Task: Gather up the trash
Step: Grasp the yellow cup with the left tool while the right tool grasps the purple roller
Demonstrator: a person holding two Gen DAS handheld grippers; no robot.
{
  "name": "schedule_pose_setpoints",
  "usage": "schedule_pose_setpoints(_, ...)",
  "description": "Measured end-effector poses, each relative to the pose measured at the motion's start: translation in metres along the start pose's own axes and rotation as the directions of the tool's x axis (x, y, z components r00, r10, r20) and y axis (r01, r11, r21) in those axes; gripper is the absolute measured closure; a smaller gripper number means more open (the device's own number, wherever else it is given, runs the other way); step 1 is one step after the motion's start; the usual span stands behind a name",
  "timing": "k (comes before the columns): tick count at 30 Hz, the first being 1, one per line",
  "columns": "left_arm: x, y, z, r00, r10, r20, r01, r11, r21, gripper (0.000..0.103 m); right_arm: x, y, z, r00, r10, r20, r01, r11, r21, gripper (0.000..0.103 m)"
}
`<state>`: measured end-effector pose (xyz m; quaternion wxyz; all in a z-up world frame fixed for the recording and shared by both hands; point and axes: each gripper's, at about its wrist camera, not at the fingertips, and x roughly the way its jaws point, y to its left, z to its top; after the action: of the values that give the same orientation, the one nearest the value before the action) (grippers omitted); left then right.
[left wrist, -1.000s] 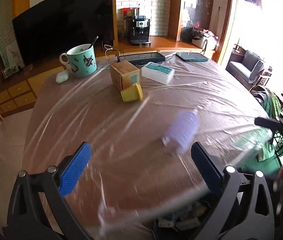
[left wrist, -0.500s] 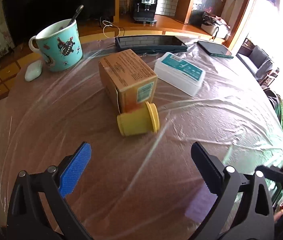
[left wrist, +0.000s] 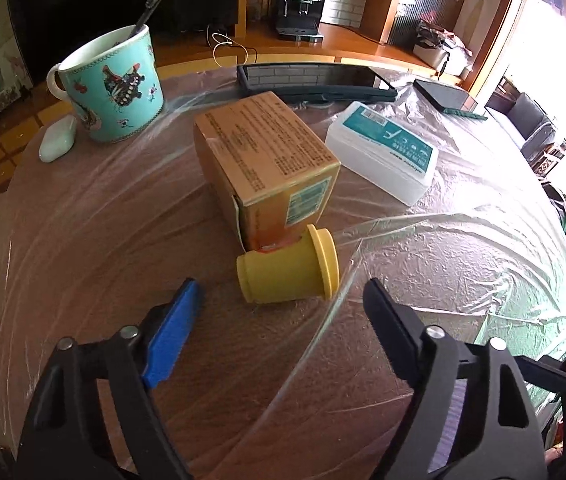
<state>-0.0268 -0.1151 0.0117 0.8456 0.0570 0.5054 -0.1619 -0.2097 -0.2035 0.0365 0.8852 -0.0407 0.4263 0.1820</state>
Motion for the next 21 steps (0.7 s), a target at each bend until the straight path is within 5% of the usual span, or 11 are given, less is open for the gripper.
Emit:
schedule_pose_setpoints(12,-0.0021,-0.0066,-0.0029,0.999,0.048,0.021,-0.049,0.997,0.052,0.048,0.0047,-0.0004,0.0019,1.000,0.021,-0.016,-0.021,1.000,0.008,0.008)
schedule_pose_setpoints(21,-0.0025,-0.0052,0.0015,1.000,-0.003,0.018,0.003,1.000,0.028,0.049,0.0091,0.0002,0.0034,0.999,0.038,-0.019,-0.038,0.999,0.020,0.011)
